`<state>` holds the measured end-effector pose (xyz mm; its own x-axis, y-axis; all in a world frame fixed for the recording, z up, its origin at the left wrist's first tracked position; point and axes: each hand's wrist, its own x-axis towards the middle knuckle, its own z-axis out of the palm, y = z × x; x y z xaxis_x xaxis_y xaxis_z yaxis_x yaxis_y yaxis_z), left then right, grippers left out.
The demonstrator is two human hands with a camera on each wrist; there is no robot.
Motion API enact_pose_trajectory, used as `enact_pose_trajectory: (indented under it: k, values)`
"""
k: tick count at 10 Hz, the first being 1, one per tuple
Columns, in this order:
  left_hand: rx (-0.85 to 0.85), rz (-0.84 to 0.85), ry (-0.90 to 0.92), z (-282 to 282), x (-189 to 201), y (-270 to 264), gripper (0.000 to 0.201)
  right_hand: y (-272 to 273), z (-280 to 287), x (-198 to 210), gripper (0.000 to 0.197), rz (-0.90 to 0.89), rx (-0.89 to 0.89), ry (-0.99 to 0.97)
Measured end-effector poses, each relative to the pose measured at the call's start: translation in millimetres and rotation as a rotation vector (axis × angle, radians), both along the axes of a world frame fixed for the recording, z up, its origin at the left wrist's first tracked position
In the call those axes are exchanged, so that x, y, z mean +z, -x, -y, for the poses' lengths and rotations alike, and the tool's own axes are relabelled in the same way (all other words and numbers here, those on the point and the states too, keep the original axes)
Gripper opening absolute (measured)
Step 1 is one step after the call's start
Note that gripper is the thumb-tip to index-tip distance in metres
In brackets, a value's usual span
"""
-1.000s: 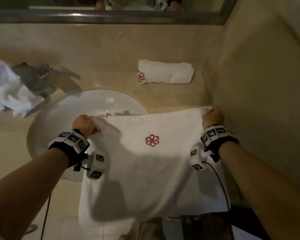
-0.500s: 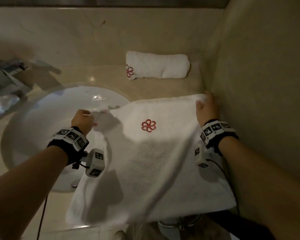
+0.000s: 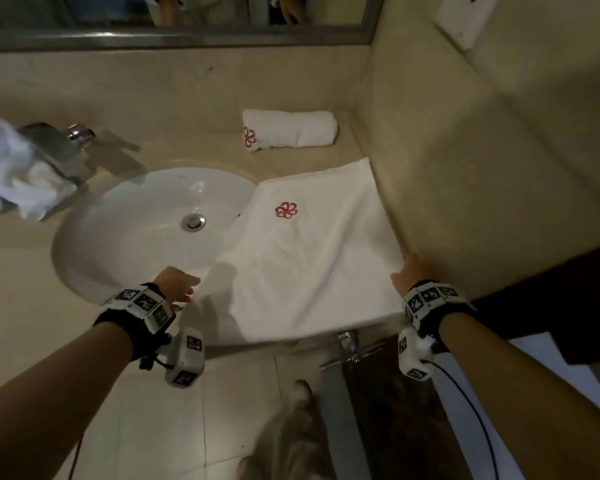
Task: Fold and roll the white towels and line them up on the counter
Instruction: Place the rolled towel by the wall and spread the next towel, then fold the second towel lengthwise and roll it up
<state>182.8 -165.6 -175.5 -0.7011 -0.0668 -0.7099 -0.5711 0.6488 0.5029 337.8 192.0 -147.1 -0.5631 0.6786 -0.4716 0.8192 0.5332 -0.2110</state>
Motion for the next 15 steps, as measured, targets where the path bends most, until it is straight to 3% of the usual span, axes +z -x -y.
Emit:
enact_pose_trajectory:
  k: [1,2,3,5,6,7,8,9,10,12,13,15]
  values:
    - [-0.096,-0.032,0.101,7,-2,-22,0.017,-24,5,-1,0.043,-0.069,-0.018,0.040]
    - [-0.140,-0.107,0.194,14,2,-36,0.029,-33,7,-2,0.040,-0.165,0.033,-0.017]
    - [-0.060,-0.126,0.174,18,2,-49,0.036,-34,4,4,0.040,-0.217,0.109,-0.056]
    - [-0.050,-0.184,0.233,19,9,-74,0.033,-46,-5,20,0.030,-0.054,0.412,-0.285]
    - [-0.074,-0.149,0.266,23,11,-85,0.036,-51,0,19,0.033,0.168,0.558,-0.410]
    - [-0.076,-0.123,0.284,29,7,-96,0.038,-57,8,16,0.033,0.318,0.619,-0.458]
    - [-0.045,-0.107,0.261,32,3,-101,0.043,-55,13,14,0.030,0.355,0.594,-0.440]
    - [-0.034,-0.117,0.270,28,4,-102,0.043,-46,13,13,0.030,0.189,0.597,-0.425]
    - [-0.046,-0.114,0.283,24,5,-102,0.041,-34,22,8,0.051,-0.075,0.766,-0.279]
    - [-0.036,-0.099,0.283,32,2,-104,0.035,-14,76,-2,0.068,0.009,1.056,-0.209]
    - [-0.041,-0.075,0.287,32,-1,-105,0.031,-9,84,-17,0.071,0.164,1.012,-0.113]
    - [-0.052,-0.043,0.296,28,4,-104,0.033,-22,33,-22,0.079,0.263,0.580,-0.112]
